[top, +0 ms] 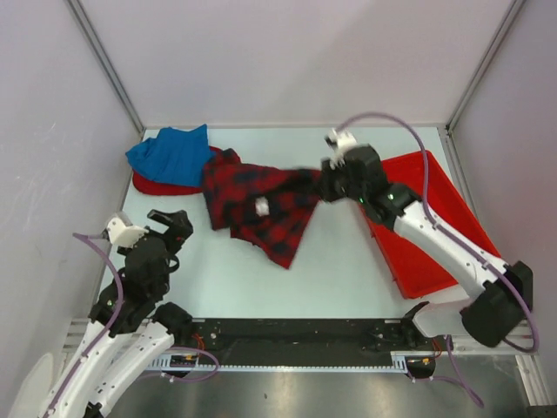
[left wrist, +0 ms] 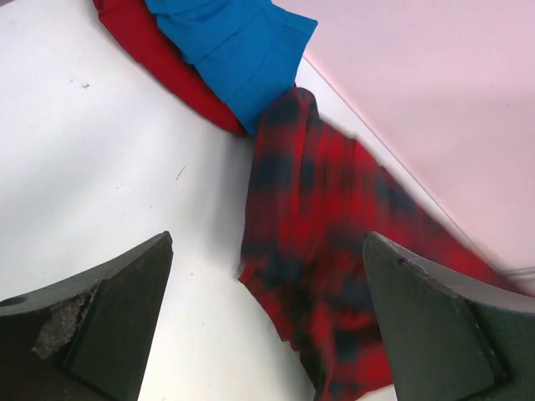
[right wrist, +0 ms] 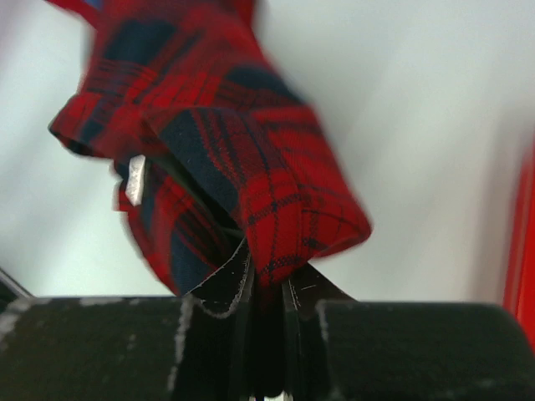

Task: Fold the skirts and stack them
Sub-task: Place the skirt at the center of the board, then flatten out the skirt at the center of the board.

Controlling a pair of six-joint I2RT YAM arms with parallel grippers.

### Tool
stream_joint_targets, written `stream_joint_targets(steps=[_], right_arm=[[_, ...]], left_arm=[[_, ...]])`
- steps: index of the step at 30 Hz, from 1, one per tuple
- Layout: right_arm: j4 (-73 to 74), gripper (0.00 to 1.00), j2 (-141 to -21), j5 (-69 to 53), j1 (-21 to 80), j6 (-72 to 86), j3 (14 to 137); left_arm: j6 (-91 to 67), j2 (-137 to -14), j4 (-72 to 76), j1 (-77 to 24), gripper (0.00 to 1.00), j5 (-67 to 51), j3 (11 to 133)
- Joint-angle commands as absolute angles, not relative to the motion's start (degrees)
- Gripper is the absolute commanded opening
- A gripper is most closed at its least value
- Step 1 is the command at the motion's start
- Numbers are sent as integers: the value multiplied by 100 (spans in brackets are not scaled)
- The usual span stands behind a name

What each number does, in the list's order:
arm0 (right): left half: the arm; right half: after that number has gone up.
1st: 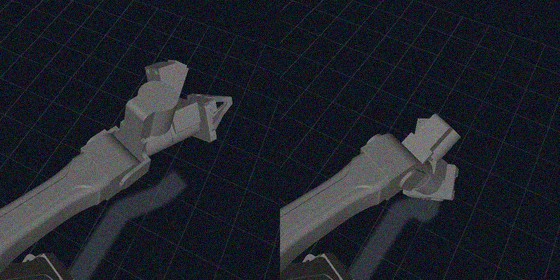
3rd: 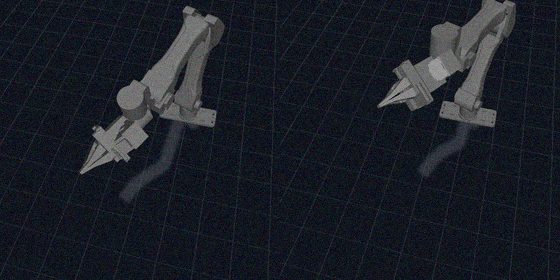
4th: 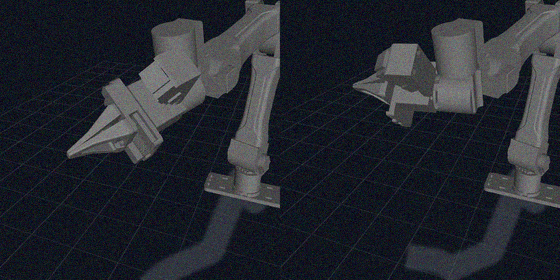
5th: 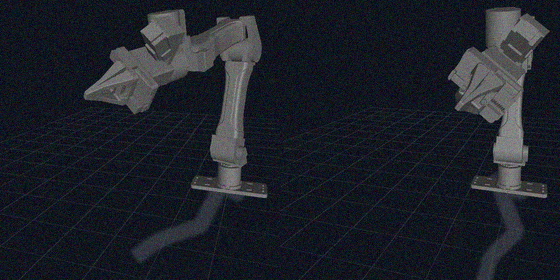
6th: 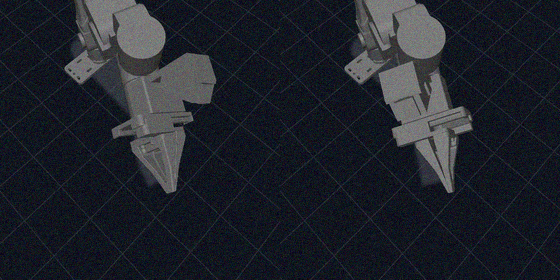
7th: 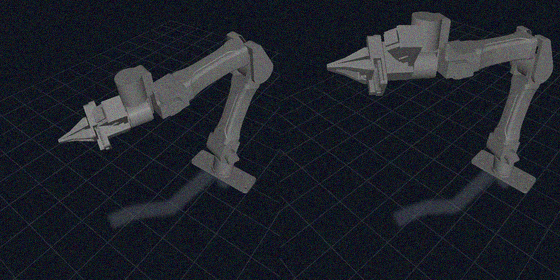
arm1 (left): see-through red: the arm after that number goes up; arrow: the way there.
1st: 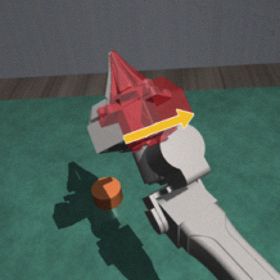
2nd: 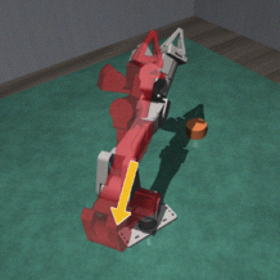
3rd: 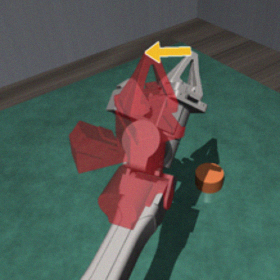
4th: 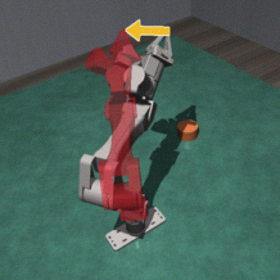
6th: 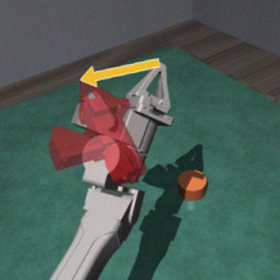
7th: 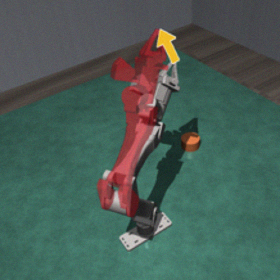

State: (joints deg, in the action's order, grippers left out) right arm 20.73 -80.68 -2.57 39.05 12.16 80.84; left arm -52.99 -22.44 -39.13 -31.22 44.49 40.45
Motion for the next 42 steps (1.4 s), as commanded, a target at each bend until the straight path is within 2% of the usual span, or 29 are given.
stream_joint_targets(steps=[1,2,4,5,6,7,8,9,10,17,20,23,24,31,32,34,36,37,38,42], right_arm=[[1871,12,-7050,-361,3569,1870,5805],[1898,25,-6884,-291,3516,1968,5174],[1986,48,-6742,-158,3446,2205,4774],[2047,55,-6663,-106,3376,2397,4633],[2196,67,-6471,-1,3358,2478,4501],[2276,73,-6364,200,3349,2505,4474],[2363,90,-6250,498,3340,2566,4465],[2469,98,-5997,623,3340,2575,4465],[2513,100,-5881,728,3331,2584,4474],[2918,100,-5151,792,3225,2514,4447],[2936,100,-5063,703,3217,2338,4307],[2865,100,-5106,677,3208,2329,4193],[2770,100,-5115,633,3208,2329,4158],[2540,100,-5133,545,3182,2224,4078],[2557,100,-5159,554,3164,2232,4078],[2584,100,-5177,562,3147,2259,4061],[2610,100,-5151,562,3147,2285,4017],[2610,100,-5133,562,3146,2294,3999],[2619,100,-5115,571,3138,2303,3982],[2654,99,-5132,510,3129,2312,3946]], left_arm=[[-5291,-2249,-3323,-3103,100,4527,3718],[-5282,-2346,-3279,-3103,100,4405,3718],[-5221,-2801,-3121,-3103,100,4159,3770],[-5160,-2986,-3059,-3103,100,4009,3814],[-5098,-3188,-3015,-3103,100,3651,3901],[-5037,-3591,-3015,-3103,100,3500,3955],[-5019,-3812,-3032,-3103,100,3333,3999],[-4932,-4023,-3050,-3103,100,3044,4060],[-4878,-4426,-3059,-3103,100,2858,4078],[-4588,-5677,-2272,-2911,100,1997,3613],[-4386,-5941,-1139,-2193,100,672,3200],[-4368,-6336,-345,-1627,96,-420,2866],[-4368,-6581,153,-1565,96,-587,2761],[-4473,-7882,947,-1336,80,-1282,2883],[-4500,-8014,1019,-1336,71,-1370,2900],[-4518,-8322,1055,-1336,60,-1433,2979],[-4526,-8524,1037,-1336,39,-1424,3049],[-4526,-8569,1020,-1336,22,-1415,3067],[-4544,-8595,837,-1336,1,-1372,3102],[-4544,-8404,624,-1336,0,-1248,3077]])
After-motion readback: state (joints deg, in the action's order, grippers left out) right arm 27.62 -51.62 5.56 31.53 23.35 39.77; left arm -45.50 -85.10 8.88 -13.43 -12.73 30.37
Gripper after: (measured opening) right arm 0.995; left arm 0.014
